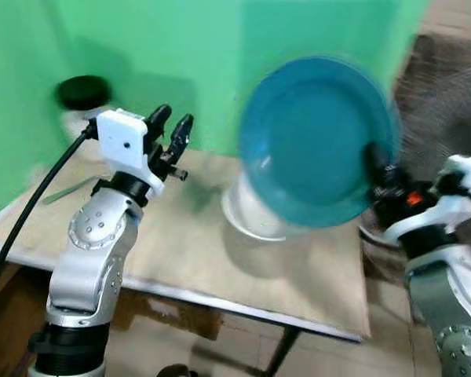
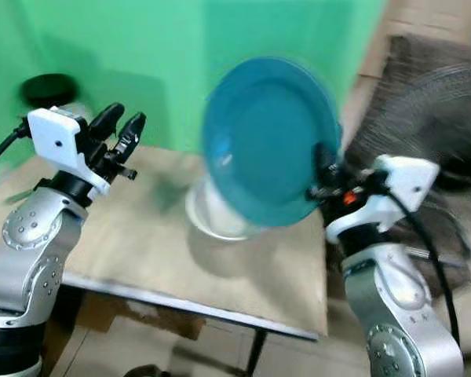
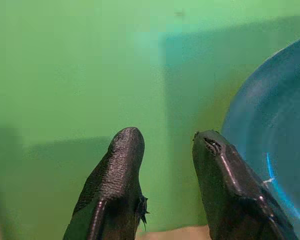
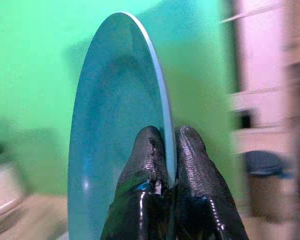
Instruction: Setting the table
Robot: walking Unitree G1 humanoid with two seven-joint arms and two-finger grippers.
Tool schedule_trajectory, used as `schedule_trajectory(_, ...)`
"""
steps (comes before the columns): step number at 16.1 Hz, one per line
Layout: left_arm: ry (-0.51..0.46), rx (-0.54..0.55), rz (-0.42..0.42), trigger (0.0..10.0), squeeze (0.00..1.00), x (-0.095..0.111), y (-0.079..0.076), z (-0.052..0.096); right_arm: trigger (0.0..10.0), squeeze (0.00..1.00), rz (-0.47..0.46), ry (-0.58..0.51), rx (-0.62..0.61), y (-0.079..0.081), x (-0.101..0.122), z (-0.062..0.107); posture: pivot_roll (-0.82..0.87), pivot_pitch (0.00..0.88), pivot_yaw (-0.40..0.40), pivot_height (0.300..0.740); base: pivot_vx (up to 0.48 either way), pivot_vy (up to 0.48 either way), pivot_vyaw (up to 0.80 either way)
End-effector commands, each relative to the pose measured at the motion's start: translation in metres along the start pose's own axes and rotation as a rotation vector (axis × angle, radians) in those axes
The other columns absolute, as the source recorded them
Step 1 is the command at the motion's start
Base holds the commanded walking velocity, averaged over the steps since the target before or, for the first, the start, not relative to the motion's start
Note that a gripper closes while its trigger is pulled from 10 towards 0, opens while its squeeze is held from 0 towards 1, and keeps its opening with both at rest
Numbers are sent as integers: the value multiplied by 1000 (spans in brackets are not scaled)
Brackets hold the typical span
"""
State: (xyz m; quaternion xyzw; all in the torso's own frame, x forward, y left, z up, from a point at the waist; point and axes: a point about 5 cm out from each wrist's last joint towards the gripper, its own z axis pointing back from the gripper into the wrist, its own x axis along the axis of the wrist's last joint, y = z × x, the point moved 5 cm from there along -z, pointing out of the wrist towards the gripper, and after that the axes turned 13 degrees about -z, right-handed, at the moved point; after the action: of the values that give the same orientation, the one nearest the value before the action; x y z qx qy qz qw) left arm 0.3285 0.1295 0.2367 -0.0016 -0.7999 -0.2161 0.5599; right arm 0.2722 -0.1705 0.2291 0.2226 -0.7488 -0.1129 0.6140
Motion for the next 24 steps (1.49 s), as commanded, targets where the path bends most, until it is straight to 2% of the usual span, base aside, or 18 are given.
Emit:
schedule_trajectory(1, 64, -17, -10, 10000, 612, -8, -6, 2, 10000, 0, 33, -82, -49, -8, 16, 2, 14, 0, -9, 740, 0, 0, -800)
schedule_trajectory(2, 66, -25, -23, 10000, 498, -8, -8, 3, 10000, 0, 34, -89, -55, -9, 18, 3, 15, 0, -13, 740, 0, 0, -800)
schedule_trajectory(3, 40, -22, -62, 10000, 75, -4, -9, 4, 10000, 0, 23, -97, -65, -10, 18, 5, 26, 0, -29, 740, 0, 0, -800)
schedule_trajectory(4, 36, -6, -63, 10000, 0, -3, -7, 5, 10000, 0, 11, -92, -61, -9, 16, 5, 26, 0, -29, 740, 0, 0, -800)
schedule_trajectory(5, 36, 11, -76, 10000, 0, -3, -3, 5, 10000, 0, 10, -92, -57, -8, 15, 4, 31, 0, -38, 740, 0, 0, -800)
schedule_trajectory(6, 48, 67, -108, 10000, 0, -3, 7, 4, 10000, 0, -12, -91, -49, -4, 11, 0, 37, 0, -40, 740, 0, 0, -800)
schedule_trajectory(7, 60, 86, -79, 10000, 0, -4, 10, 4, 10000, 0, -12, -87, -41, -1, 10, -2, 46, 0, -43, 740, 0, 0, -800)
schedule_trajectory(8, 102, 103, -59, 10000, 0, -10, 14, 6, 10000, 0, 13, -73, -29, 1, 5, -4, 46, 0, -43, 740, 0, 0, -800)
schedule_trajectory(11, 212, 166, -90, 10000, 0, -30, 28, 12, 10000, 0, 49, -54, -36, 0, -1, -6, 56, 0, -53, 740, 0, 0, -800)
schedule_trajectory(13, 228, 105, -126, 10000, 0, -34, 17, 16, 10000, 0, 80, -19, -83, -8, -12, -9, 59, 0, -61, 740, 0, 0, -400)
schedule_trajectory(15, 227, 112, -77, 10000, 0, -32, 13, 14, 10000, 0, 101, 13, -98, -11, -17, -9, 56, 0, -55, 740, 0, 0, 0)
schedule_trajectory(17, 228, 68, -89, 10000, 0, -32, 5, 13, 10000, 0, 119, 40, -99, -13, -24, -9, 56, 0, -59, 740, 0, 0, 0)
schedule_trajectory(20, 211, 74, -57, 10000, 0, -28, 3, 11, 10000, 0, 139, 32, -82, -10, -21, -10, 61, 0, -76, 740, 0, 0, 0)
schedule_trajectory(23, 225, 130, -58, 10000, 0, -31, 14, 13, 10000, 0, 106, 13, -68, -7, -22, -14, 68, 0, -81, 740, 0, 0, -800)
schedule_trajectory(24, 213, 121, -70, 10000, 0, -27, 13, 12, 10000, 0, 106, 20, -53, -6, -22, -14, 81, 0, -94, 740, 0, 0, -800)
